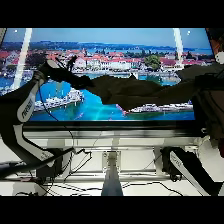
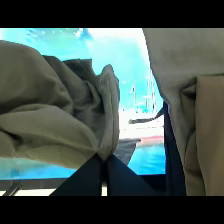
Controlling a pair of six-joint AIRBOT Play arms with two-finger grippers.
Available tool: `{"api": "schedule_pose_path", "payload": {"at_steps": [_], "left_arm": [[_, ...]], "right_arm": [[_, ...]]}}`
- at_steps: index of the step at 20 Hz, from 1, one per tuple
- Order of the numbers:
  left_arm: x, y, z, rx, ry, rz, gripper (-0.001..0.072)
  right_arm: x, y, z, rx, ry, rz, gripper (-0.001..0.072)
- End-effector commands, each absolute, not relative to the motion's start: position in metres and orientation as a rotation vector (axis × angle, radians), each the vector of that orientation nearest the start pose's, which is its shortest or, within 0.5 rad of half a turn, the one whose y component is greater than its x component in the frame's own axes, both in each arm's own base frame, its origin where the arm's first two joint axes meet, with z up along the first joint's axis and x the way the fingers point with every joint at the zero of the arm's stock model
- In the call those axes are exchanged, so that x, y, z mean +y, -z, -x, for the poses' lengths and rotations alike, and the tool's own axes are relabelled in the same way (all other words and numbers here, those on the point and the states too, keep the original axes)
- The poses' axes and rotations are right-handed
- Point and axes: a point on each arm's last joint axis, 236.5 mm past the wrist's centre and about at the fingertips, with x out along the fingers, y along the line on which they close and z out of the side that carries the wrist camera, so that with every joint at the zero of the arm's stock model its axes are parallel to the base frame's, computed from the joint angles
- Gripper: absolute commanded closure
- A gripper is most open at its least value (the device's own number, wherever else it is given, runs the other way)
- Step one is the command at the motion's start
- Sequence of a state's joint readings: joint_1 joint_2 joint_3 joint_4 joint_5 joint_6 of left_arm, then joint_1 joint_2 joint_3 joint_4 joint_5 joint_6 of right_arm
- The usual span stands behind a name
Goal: Fold the clothes and pants, and hang the long-sleeved shirts on hangers.
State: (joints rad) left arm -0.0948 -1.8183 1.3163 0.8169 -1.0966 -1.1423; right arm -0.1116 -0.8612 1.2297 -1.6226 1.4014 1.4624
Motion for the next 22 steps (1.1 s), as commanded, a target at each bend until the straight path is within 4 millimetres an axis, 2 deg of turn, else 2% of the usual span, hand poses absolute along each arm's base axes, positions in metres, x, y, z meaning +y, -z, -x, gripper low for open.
{"api": "schedule_pose_path", "payload": {"at_steps": [1, 3, 4, 5, 6, 8, 10, 11, 13, 14, 16, 19, 20, 22], "left_arm": [[-0.2, 0.115, -0.438, 1.355, 0.609, 0.396, 0.067], [-0.198, 0.083, -0.462, 1.268, 0.62, 0.396, 0.0691], [-0.191, 0.06, -0.476, 1.206, 0.617, 0.386, 0.0691], [-0.181, 0.026, -0.493, 1.122, 0.614, 0.371, 0.0691], [-0.17, -0.012, -0.507, 1.034, 0.606, 0.36, 0.0692], [-0.138, -0.104, -0.525, 0.827, 0.58, 0.321, 0.0691], [-0.1, -0.204, -0.523, 0.611, 0.525, 0.279, 0.0692], [-0.079, -0.253, -0.515, 0.496, 0.482, 0.255, 0.0692], [-0.041, -0.334, -0.486, 0.29, 0.384, 0.205, 0.0692], [-0.025, -0.369, -0.467, 0.199, 0.337, 0.169, 0.0692], [0.002, -0.424, -0.43, 0.052, 0.244, 0.124, 0.0692], [0.029, -0.473, -0.382, -0.079, 0.12, 0.045, 0.0692], [0.034, -0.483, -0.369, -0.103, 0.088, 0.022, 0.0692], [0.045, -0.489, -0.357, -0.112, 0.033, -0.026, 0.0692]], "right_arm": [[-0.045, -0.164, -0.311, 0.997, 0.083, 0.074, 0.0698], [-0.046, -0.169, -0.32, 0.955, 0.086, 0.079, 0.0698], [-0.046, -0.172, -0.323, 0.935, 0.087, 0.081, 0.0698], [-0.047, -0.176, -0.328, 0.912, 0.089, 0.083, 0.0698], [-0.048, -0.178, -0.331, 0.893, 0.091, 0.087, 0.0698], [-0.049, -0.183, -0.337, 0.861, 0.095, 0.092, 0.0698], [-0.049, -0.188, -0.339, 0.838, 0.094, 0.092, 0.0698], [-0.047, -0.19, -0.339, 0.833, 0.09, 0.087, 0.0698], [-0.037, -0.197, -0.336, 0.809, 0.057, 0.057, 0.0698], [-0.026, -0.203, -0.334, 0.786, 0.018, 0.043, 0.0698], [-0.002, -0.222, -0.324, 0.724, -0.077, 0.028, 0.0698], [0.041, -0.259, -0.298, 0.605, -0.231, -0.038, 0.0698], [0.056, -0.27, -0.287, 0.574, -0.286, -0.06, 0.0698], [0.08, -0.283, -0.264, 0.551, -0.375, -0.099, 0.0699]]}}
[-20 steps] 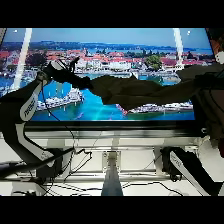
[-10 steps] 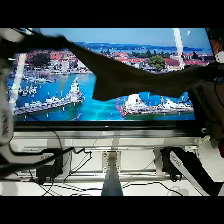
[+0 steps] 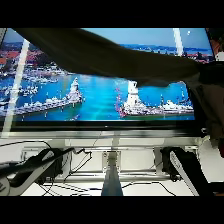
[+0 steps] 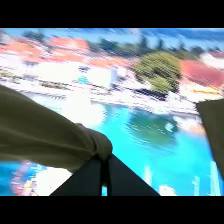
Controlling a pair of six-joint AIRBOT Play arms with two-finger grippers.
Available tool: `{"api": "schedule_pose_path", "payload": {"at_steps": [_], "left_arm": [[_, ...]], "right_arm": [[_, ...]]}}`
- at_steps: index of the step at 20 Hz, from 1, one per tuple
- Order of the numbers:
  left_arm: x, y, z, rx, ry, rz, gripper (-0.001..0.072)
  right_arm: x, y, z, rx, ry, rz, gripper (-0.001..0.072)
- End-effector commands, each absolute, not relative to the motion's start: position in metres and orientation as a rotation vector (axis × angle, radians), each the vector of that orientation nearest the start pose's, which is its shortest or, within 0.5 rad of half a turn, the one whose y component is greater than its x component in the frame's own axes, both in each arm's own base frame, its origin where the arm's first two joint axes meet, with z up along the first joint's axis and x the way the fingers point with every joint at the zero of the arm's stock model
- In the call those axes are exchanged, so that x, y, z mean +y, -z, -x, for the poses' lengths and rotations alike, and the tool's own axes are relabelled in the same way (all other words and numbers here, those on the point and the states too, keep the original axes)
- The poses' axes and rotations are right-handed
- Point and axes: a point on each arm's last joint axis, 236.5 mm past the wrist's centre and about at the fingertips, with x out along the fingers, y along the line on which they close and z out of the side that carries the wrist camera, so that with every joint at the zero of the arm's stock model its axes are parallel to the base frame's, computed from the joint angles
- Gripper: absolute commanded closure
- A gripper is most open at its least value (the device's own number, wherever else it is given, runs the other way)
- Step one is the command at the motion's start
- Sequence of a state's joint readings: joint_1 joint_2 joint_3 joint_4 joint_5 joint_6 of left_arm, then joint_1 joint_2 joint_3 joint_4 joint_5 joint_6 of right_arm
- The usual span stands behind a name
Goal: Fold the clothes and pants, and hang the long-sleeved shirts on hangers.
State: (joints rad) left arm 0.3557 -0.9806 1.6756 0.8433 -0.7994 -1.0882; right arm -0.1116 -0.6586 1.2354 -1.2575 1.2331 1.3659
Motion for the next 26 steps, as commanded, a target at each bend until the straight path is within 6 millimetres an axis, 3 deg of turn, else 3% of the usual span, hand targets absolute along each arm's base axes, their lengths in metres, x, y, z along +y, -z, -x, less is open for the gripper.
{"api": "schedule_pose_path", "payload": {"at_steps": [1, 2, 4, 7, 9, 12, 14, 16, 17, 18, 19, 21, 23, 24, 26], "left_arm": [[0.05, -0.486, -0.357, -0.098, 0.012, -0.049, 0.0692], [0.055, -0.477, -0.361, -0.067, -0.007, -0.07, 0.0692], [0.064, -0.439, -0.381, 0.043, -0.001, -0.034, 0.0692], [0.062, -0.351, -0.442, 0.242, 0.068, 0.058, 0.0692], [0.039, -0.275, -0.493, 0.401, 0.152, 0.104, 0.0692], [-0.024, -0.148, -0.547, 0.64, 0.288, 0.143, 0.0691], [-0.055, -0.089, -0.571, 0.707, 0.313, 0.16, 0.0693], [-0.07, -0.055, -0.586, 0.734, 0.285, 0.231, 0.0687], [-0.073, -0.046, -0.586, 0.75, 0.287, 0.233, 0.0592], [-0.077, -0.04, -0.582, 0.777, 0.301, 0.233, 0.0211], [-0.08, -0.038, -0.575, 0.808, 0.314, 0.239, 0.0026], [-0.077, -0.029, -0.544, 0.942, 0.364, 0.25, 0.0018], [-0.075, -0.011, -0.49, 1.175, 0.445, 0.279, 0.0021], [-0.075, -0.002, -0.461, 1.29, 0.487, 0.294, 0.0043], [-0.085, 0.014, -0.427, 1.407, 0.54, 0.381, 0.0177]], "right_arm": [[0.085, -0.283, -0.255, 0.558, -0.395, -0.1, 0.0699], [0.086, -0.28, -0.249, 0.576, -0.404, -0.096, 0.0699], [0.086, -0.27, -0.247, 0.615, -0.406, -0.094, 0.0699], [0.075, -0.236, -0.272, 0.683, -0.364, -0.116, 0.0699], [0.067, -0.204, -0.297, 0.727, -0.329, -0.151, 0.0699], [0.052, -0.146, -0.342, 0.764, -0.252, -0.217, 0.0698], [0.031, -0.114, -0.372, 0.755, -0.171, -0.209, 0.0698], [0.013, -0.094, -0.399, 0.736, -0.109, -0.178, 0.0698], [0.009, -0.088, -0.41, 0.725, -0.093, -0.184, 0.0698], [0.006, -0.082, -0.416, 0.723, -0.083, -0.187, 0.0697], [0.005, -0.076, -0.419, 0.731, -0.078, -0.188, 0.0697], [0.006, -0.07, -0.419, 0.749, -0.08, -0.188, 0.0697], [0.007, -0.069, -0.417, 0.757, -0.083, -0.189, 0.0697], [0.007, -0.069, -0.417, 0.758, -0.084, -0.189, 0.0698], [0.007, -0.069, -0.417, 0.758, -0.084, -0.19, 0.0698]]}}
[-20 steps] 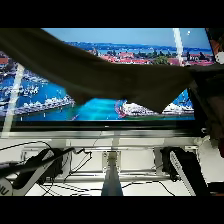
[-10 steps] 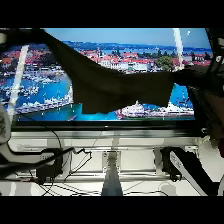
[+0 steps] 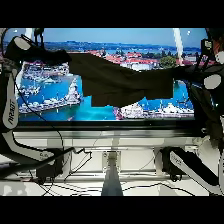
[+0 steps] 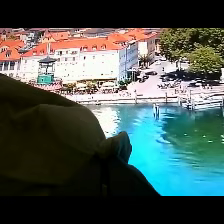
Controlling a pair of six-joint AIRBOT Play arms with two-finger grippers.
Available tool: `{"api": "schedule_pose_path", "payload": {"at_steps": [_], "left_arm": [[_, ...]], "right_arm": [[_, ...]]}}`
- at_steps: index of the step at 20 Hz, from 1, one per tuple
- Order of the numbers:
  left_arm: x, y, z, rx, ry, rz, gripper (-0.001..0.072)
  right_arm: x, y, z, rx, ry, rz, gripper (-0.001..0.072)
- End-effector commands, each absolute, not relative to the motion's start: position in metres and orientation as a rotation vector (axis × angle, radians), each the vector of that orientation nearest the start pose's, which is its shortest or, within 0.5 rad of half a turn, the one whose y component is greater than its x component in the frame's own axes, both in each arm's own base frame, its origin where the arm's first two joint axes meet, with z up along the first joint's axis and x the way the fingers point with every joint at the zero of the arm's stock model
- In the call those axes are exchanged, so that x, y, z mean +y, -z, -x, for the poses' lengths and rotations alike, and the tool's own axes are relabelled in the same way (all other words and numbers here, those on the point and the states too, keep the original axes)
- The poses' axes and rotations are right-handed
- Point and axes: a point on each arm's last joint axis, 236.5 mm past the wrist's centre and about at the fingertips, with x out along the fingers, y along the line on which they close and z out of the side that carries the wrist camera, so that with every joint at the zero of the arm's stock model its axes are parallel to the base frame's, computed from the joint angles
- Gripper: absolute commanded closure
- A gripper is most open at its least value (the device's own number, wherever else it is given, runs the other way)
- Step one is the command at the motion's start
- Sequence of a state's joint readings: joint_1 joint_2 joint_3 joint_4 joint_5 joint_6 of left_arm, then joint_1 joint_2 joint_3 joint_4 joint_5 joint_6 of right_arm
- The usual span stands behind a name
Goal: Fold the clothes and pants, and hang the long-sleeved shirts on hangers.
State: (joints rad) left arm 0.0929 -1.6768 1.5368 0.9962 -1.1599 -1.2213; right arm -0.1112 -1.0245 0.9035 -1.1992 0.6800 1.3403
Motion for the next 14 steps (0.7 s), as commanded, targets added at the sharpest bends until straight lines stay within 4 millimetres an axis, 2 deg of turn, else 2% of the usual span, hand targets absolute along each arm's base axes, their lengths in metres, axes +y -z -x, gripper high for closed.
{"api": "schedule_pose_path", "payload": {"at_steps": [1, 4, 7, 11, 12, 13, 14], "left_arm": [[-0.096, 0.024, -0.417, 1.432, 0.56, 0.454, 0.0177], [-0.125, 0.062, -0.401, 1.434, 0.57, 0.572, 0.0177], [-0.151, 0.095, -0.387, 1.436, 0.569, 0.538, 0.0177], [-0.175, 0.114, -0.396, 1.394, 0.553, 0.477, 0.0183], [-0.176, 0.114, -0.399, 1.379, 0.546, 0.472, 0.0254], [-0.176, 0.113, -0.401, 1.376, 0.546, 0.471, 0.0399], [-0.173, 0.112, -0.402, 1.372, 0.543, 0.476, 0.059]], "right_arm": [[0.007, -0.069, -0.417, 0.759, -0.084, -0.191, 0.0697], [0.009, -0.065, -0.413, 0.783, -0.092, -0.192, 0.0698], [0.01, -0.064, -0.412, 0.789, -0.094, -0.193, 0.0698], [0.01, -0.064, -0.411, 0.79, -0.095, -0.193, 0.0698], [0.01, -0.064, -0.411, 0.789, -0.095, -0.194, 0.0697], [0.01, -0.065, -0.411, 0.789, -0.095, -0.193, 0.0698], [0.01, -0.065, -0.411, 0.789, -0.095, -0.194, 0.0698]]}}
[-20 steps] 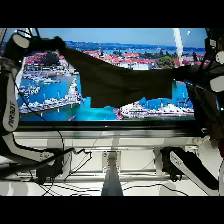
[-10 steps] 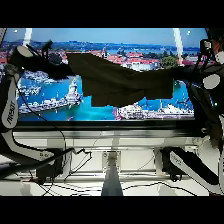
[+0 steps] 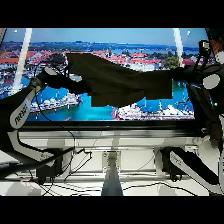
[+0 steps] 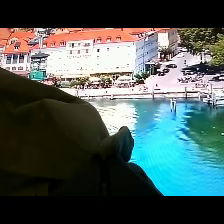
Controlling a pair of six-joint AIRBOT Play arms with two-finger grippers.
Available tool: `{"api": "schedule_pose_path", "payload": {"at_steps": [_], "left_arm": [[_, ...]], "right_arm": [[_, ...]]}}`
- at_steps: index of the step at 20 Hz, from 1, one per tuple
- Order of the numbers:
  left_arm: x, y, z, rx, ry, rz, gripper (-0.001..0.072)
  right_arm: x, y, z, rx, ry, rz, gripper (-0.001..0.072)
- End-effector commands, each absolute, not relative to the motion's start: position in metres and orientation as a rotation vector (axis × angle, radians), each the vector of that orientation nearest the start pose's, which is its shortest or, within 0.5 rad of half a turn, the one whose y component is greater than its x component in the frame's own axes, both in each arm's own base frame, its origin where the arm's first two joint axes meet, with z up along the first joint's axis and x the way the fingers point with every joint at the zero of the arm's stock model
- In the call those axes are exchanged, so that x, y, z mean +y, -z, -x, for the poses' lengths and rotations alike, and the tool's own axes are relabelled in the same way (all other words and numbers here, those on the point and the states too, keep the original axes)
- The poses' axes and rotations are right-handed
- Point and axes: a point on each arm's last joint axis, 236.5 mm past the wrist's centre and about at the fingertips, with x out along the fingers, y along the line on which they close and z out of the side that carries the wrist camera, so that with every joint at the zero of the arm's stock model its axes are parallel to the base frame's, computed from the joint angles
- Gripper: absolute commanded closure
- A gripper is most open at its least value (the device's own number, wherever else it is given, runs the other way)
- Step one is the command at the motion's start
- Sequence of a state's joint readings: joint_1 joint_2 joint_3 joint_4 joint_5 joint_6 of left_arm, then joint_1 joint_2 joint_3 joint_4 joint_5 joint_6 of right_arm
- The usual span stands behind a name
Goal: Fold the clothes and pants, and hang the long-sleeved shirts on hangers.
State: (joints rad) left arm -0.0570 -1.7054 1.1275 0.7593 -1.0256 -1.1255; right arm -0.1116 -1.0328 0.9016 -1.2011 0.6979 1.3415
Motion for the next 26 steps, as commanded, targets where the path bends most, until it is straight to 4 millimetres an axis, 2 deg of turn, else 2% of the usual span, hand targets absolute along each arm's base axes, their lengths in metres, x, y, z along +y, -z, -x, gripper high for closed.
{"api": "schedule_pose_path", "payload": {"at_steps": [1, 3, 5, 7, 9, 12, 15, 17, 19, 20, 21, 22, 23, 24, 26], "left_arm": [[-0.171, 0.108, -0.403, 1.375, 0.55, 0.482, 0.0688], [-0.164, 0.092, -0.407, 1.37, 0.587, 0.487, 0.0691], [-0.15, 0.061, -0.422, 1.316, 0.615, 0.481, 0.0692], [-0.13, 0.018, -0.444, 1.205, 0.604, 0.466, 0.0692], [-0.109, -0.037, -0.461, 1.065, 0.581, 0.434, 0.0692], [-0.084, -0.135, -0.464, 0.836, 0.546, 0.359, 0.0692], [-0.056, -0.247, -0.449, 0.541, 0.455, 0.277, 0.0691], [-0.027, -0.332, -0.426, 0.283, 0.337, 0.229, 0.0691], [0.004, -0.417, -0.384, 0.008, 0.199, 0.184, 0.0691], [0.019, -0.457, -0.357, -0.126, 0.125, 0.157, 0.0692], [0.029, -0.487, -0.33, -0.234, 0.062, 0.128, 0.0691], [0.037, -0.513, -0.301, -0.33, -0.002, 0.089, 0.0691], [0.041, -0.53, -0.277, -0.393, -0.053, 0.048, 0.0691], [0.044, -0.542, -0.256, -0.436, -0.101, -0.002, 0.0691], [0.044, -0.55, -0.232, -0.461, -0.16, -0.075, 0.0691]], "right_arm": [[0.01, -0.065, -0.411, 0.788, -0.095, -0.193, 0.0698], [0.01, -0.069, -0.411, 0.778, -0.095, -0.192, 0.0698], [0.01, -0.081, -0.413, 0.75, -0.096, -0.186, 0.0698], [0.009, -0.106, -0.417, 0.694, -0.099, -0.178, 0.0698], [0.009, -0.14, -0.42, 0.621, -0.103, -0.166, 0.0698], [0.017, -0.22, -0.416, 0.447, -0.133, -0.185, 0.0698], [0.026, -0.328, -0.389, 0.214, -0.169, -0.176, 0.0698], [0.03, -0.397, -0.355, 0.058, -0.184, -0.104, 0.0698], [0.038, -0.452, -0.313, -0.065, -0.2, -0.028, 0.0698], [0.042, -0.471, -0.294, -0.105, -0.209, -0.013, 0.0698], [0.046, -0.488, -0.274, -0.138, -0.22, 0.003, 0.0698], [0.052, -0.5, -0.258, -0.162, -0.235, 0.011, 0.0698], [0.058, -0.509, -0.242, -0.183, -0.255, 0.01, 0.0698], [0.065, -0.519, -0.226, -0.208, -0.284, 0.003, 0.0698], [0.08, -0.53, -0.203, -0.241, -0.343, -0.018, 0.0698]]}}
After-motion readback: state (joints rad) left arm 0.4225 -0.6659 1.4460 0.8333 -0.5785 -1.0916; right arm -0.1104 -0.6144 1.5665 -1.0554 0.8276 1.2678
